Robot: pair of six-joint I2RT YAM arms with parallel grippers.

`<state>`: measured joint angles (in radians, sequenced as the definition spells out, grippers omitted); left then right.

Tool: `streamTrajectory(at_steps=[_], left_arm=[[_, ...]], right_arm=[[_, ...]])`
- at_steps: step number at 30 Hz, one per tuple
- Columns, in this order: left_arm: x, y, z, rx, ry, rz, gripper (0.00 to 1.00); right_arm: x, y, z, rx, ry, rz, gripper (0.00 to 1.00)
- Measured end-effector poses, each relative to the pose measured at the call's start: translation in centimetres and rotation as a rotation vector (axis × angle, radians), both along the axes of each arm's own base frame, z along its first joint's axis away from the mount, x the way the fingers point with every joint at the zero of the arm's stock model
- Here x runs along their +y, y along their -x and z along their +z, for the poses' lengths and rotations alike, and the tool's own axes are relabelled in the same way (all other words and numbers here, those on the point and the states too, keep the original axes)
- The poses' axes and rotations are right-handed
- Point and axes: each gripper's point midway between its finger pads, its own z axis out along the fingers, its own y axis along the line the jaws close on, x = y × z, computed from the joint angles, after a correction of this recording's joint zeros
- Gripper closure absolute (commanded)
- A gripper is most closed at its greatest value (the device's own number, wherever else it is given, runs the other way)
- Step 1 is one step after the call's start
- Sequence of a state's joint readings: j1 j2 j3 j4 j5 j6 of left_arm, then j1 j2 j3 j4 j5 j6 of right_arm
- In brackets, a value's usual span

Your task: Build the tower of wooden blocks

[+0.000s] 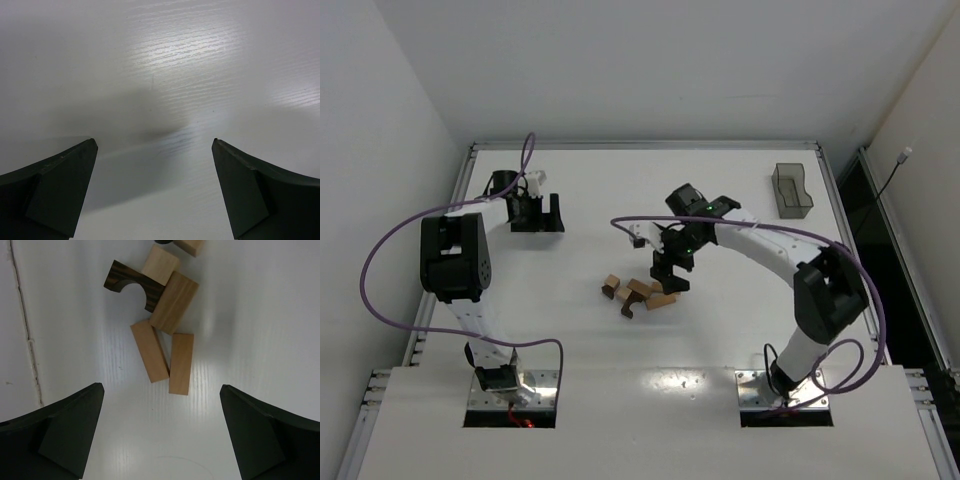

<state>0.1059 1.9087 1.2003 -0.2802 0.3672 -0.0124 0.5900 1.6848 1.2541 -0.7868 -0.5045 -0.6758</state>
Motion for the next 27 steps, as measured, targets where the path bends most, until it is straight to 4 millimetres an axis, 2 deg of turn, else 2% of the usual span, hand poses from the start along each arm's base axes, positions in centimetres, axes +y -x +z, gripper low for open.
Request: streamTrajectory(at_steps=[6, 11, 27], left_arm=[[0.0, 0.0, 0.0, 0.0, 0.0, -0.001, 0.0], [0.0, 0.0, 0.0, 0.0, 0.0, -0.001, 0.0], [0.0, 0.0, 0.0, -0.001, -0.003, -0.004, 0.0]], right_arm=[[0.3, 2.4, -3.8, 0.062, 0.099, 0.039, 0.0], [0.4, 3.2, -5.7, 0.101, 0.158, 0.039, 0.0], [0.5, 2.1, -9.7, 0.042, 0.324, -0.055, 0.0]])
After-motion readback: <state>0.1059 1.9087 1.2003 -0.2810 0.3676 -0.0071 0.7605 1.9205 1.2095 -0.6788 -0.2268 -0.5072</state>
